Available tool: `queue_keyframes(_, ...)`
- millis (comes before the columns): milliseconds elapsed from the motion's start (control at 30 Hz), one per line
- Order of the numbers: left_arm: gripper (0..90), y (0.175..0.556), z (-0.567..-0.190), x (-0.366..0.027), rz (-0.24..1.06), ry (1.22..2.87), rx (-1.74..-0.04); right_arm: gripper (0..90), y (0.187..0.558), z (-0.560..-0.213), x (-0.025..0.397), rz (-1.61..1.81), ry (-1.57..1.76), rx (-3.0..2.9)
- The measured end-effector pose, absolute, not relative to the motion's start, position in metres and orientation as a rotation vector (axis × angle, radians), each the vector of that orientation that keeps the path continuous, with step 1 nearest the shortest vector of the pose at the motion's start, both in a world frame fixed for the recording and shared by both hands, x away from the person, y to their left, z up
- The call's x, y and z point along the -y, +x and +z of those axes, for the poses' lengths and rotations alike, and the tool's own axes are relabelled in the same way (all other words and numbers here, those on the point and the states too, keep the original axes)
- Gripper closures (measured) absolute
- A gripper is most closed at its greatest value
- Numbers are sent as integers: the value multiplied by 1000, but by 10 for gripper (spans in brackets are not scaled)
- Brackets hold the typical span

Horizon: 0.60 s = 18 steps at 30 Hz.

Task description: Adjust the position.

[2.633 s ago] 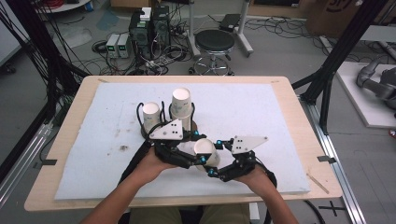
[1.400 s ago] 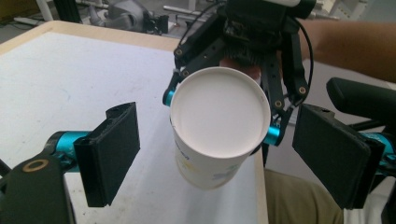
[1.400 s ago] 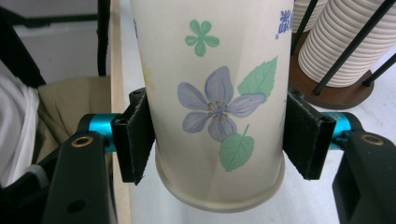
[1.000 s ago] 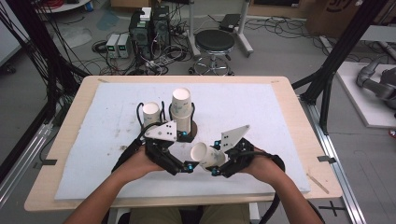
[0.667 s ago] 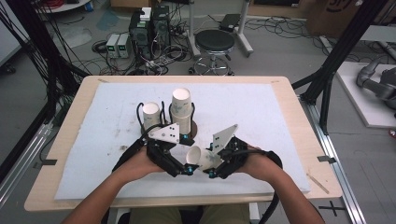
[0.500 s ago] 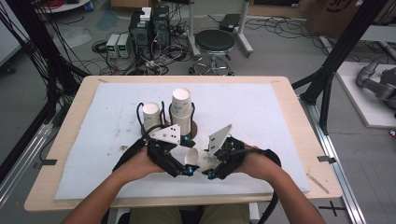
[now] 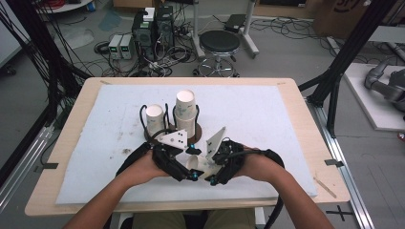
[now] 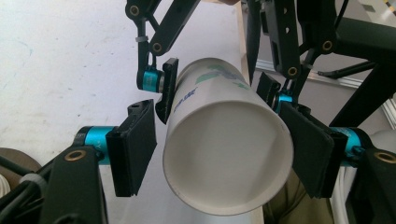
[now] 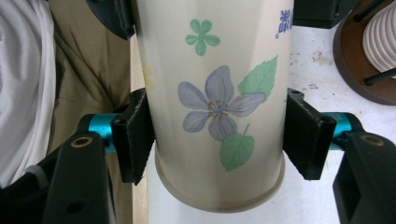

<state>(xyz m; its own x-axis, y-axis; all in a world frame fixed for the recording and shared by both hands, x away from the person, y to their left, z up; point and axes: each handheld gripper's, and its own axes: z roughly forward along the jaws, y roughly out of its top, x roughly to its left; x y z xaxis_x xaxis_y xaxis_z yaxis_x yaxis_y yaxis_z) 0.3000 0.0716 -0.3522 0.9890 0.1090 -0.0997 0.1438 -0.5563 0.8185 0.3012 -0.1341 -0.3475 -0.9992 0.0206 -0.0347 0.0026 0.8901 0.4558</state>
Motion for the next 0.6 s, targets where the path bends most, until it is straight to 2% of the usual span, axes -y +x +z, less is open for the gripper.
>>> queue_keyframes(100,351,300,-353,-71,-62,2174,-162,337,302,-348,135,711,27,-3025)
queue_keyframes(300,366,301,-354,-70,-68,2183,-147,337,302,-348,135,692,28,-3040)
queue_keyframes(400,369,301,-354,-70,-67,2175,-152,301,302,-349,137,704,40,-3042)
queue_keyframes(433,370,301,-354,-72,-55,2162,-162,227,301,-347,140,757,66,-3014)
queue_keyframes(600,370,304,-354,-81,-51,2103,-200,221,301,-339,158,981,150,-2912)
